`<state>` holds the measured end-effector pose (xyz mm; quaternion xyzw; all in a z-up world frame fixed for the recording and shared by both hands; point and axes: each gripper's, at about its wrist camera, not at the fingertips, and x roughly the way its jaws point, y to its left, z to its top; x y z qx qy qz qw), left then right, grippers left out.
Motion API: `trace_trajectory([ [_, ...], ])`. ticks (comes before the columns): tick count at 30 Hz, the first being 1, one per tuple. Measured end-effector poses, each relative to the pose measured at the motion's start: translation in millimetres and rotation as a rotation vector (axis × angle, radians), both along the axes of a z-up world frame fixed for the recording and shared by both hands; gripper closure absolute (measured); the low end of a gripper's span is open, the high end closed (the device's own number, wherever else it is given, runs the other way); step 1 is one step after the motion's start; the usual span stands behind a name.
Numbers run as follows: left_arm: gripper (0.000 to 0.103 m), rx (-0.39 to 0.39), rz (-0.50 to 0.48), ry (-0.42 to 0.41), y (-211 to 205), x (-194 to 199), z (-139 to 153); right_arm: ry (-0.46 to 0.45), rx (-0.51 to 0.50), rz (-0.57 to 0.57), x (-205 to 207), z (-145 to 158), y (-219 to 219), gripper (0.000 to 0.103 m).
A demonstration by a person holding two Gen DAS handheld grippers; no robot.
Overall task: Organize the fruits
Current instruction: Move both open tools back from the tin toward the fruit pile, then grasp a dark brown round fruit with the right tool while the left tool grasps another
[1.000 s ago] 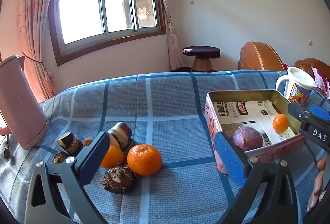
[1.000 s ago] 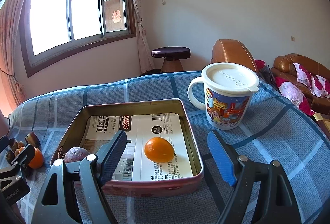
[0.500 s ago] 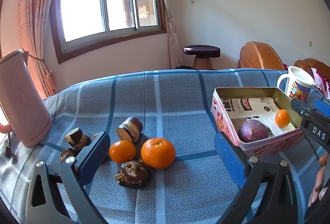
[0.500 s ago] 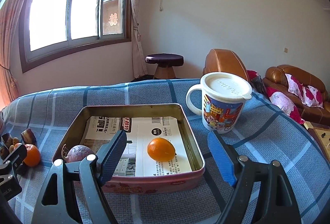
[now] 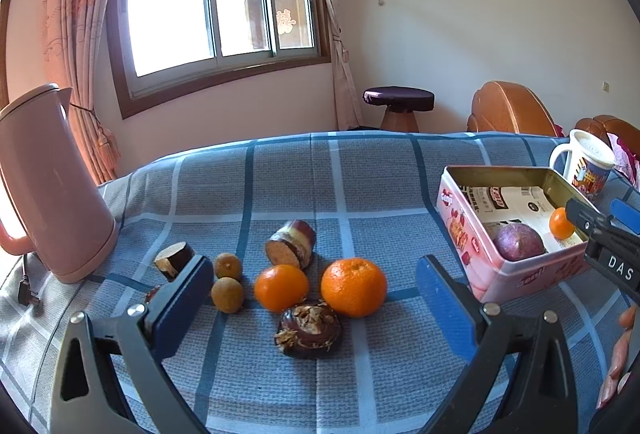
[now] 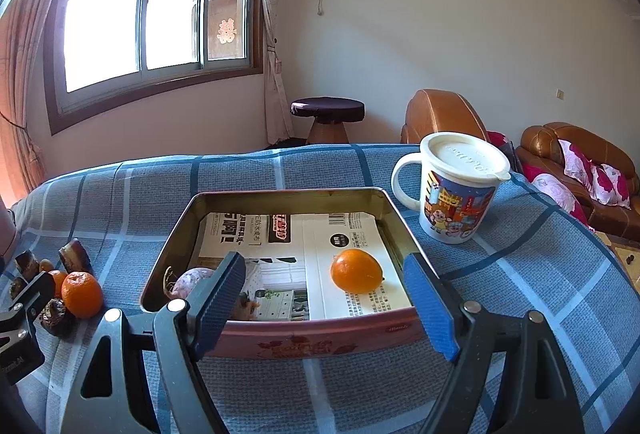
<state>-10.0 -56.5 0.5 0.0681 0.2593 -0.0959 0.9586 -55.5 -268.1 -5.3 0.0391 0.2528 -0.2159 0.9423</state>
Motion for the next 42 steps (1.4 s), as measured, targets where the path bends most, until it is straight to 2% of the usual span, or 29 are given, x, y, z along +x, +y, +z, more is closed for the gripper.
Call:
trace_trajectory([
  [14, 0.0, 0.021, 0.091, -0.01, 65, 16, -1, 0.021, 0.019, 0.098, 14, -3, 63, 0.021],
  [20, 0.0, 0.041, 0.132, 0.018, 99, 29, -5, 0.028, 0.007, 0.165, 21, -4, 95, 0.021],
  [26, 0.0, 0.058, 0.199, 0.052, 130, 44, -9, 0.056, 0.039, 0.26, 30, -8, 121, 0.021],
  [31, 0.0, 0.098, 0.238, 0.076, 149, 53, -13, 0.104, 0.123, 0.383, 37, -15, 147, 0.021],
  [36, 0.0, 0.116, 0.224, 0.095, 162, 56, -13, 0.188, 0.194, 0.48, 49, -28, 174, 0.021],
  [42, 0.0, 0.138, 0.208, 0.133, 165, 60, -17, 0.28, 0.249, 0.509, 69, -44, 186, 0.021],
])
